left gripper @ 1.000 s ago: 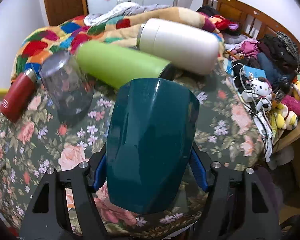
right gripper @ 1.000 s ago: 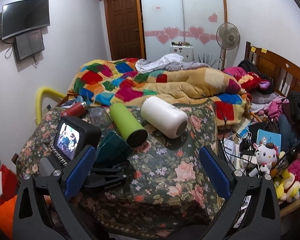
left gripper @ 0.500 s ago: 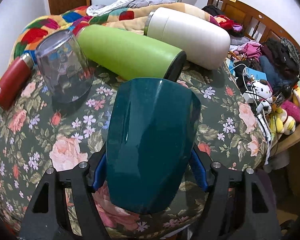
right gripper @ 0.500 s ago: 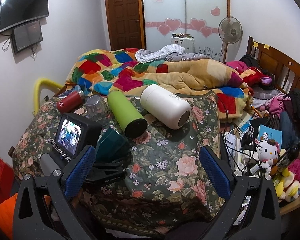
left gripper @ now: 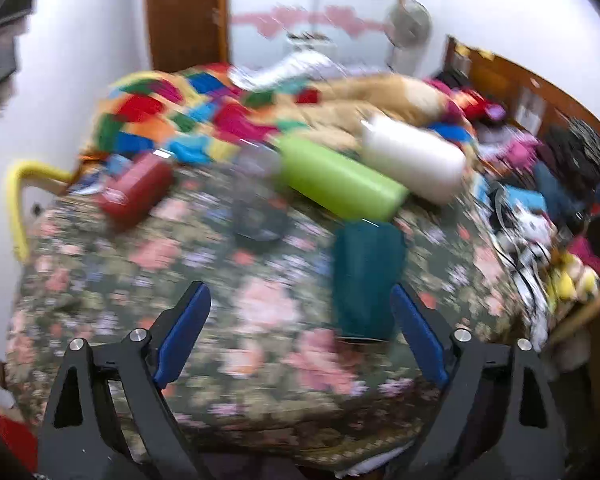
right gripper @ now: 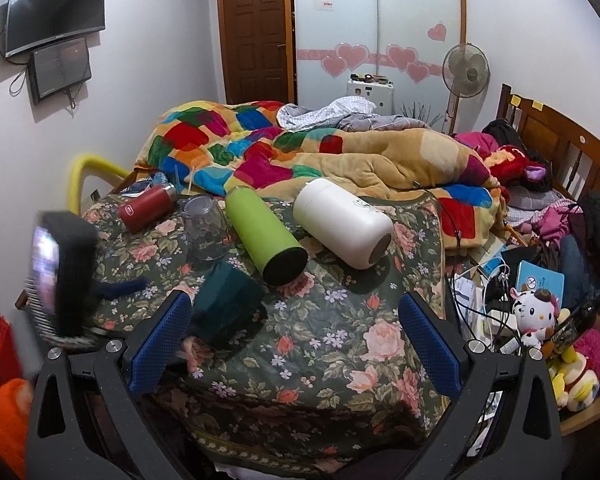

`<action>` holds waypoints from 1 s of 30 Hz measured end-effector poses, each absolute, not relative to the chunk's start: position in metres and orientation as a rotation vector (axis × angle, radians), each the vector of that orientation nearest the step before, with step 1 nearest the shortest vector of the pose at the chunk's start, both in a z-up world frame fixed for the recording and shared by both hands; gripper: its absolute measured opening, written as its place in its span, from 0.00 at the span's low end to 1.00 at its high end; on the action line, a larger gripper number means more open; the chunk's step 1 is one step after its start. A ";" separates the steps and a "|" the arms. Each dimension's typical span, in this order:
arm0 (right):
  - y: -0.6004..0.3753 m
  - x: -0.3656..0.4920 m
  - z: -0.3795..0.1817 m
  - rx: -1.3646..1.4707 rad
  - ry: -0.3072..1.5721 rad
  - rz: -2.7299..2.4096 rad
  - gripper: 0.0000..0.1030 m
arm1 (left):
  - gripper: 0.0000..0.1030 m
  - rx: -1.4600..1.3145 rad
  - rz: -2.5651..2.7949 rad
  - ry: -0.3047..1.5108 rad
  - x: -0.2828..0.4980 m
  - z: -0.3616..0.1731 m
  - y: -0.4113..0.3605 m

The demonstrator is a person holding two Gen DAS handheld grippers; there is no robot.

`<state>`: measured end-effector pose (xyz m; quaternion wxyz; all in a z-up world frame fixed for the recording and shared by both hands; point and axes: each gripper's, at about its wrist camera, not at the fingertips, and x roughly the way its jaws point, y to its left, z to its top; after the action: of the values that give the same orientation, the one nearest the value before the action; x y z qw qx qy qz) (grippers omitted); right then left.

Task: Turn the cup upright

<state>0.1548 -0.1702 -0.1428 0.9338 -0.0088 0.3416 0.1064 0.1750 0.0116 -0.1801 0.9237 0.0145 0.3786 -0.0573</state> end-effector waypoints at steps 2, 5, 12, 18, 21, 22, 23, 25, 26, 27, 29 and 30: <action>-0.165 0.158 -0.146 -0.010 0.713 0.233 1.00 | 0.90 0.043 -0.051 0.732 0.167 -0.167 0.028; -0.156 0.167 -0.155 0.001 0.748 0.248 1.00 | 0.93 0.071 0.019 0.684 0.156 -0.157 0.046; -0.126 0.207 -0.203 -0.010 0.903 0.264 1.00 | 0.93 0.076 0.093 0.658 0.139 -0.162 0.072; -0.110 0.237 -0.238 0.054 1.058 0.301 0.91 | 0.93 0.071 0.090 0.677 0.141 -0.175 0.074; -0.103 0.249 -0.250 0.093 1.122 0.322 0.84 | 0.93 0.064 0.089 0.685 0.143 -0.180 0.075; -0.101 0.252 -0.251 0.099 1.133 0.326 0.80 | 0.93 0.060 0.088 0.687 0.144 -0.181 0.076; -0.099 0.254 -0.252 0.099 1.144 0.323 0.80 | 0.93 0.056 0.087 0.689 0.144 -0.183 0.077; -0.094 0.259 -0.252 0.081 1.142 0.315 0.80 | 0.93 0.049 0.086 0.690 0.145 -0.184 0.078; -0.092 0.260 -0.252 0.075 1.145 0.320 0.80 | 0.93 0.046 0.086 0.690 0.145 -0.184 0.079; -0.089 0.261 -0.253 0.070 1.150 0.328 0.80 | 0.93 0.038 0.085 0.692 0.147 -0.185 0.080; -0.083 0.265 -0.254 0.045 1.160 0.342 0.78 | 0.93 0.026 0.084 0.697 0.148 -0.186 0.081; -0.079 0.266 -0.256 0.024 1.165 0.348 0.76 | 0.93 0.020 0.084 0.700 0.149 -0.187 0.083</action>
<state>0.2662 -0.0791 -0.2557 0.8207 0.0115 0.5472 0.1637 0.1491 0.0828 -0.1871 0.9385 0.0099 0.3428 0.0410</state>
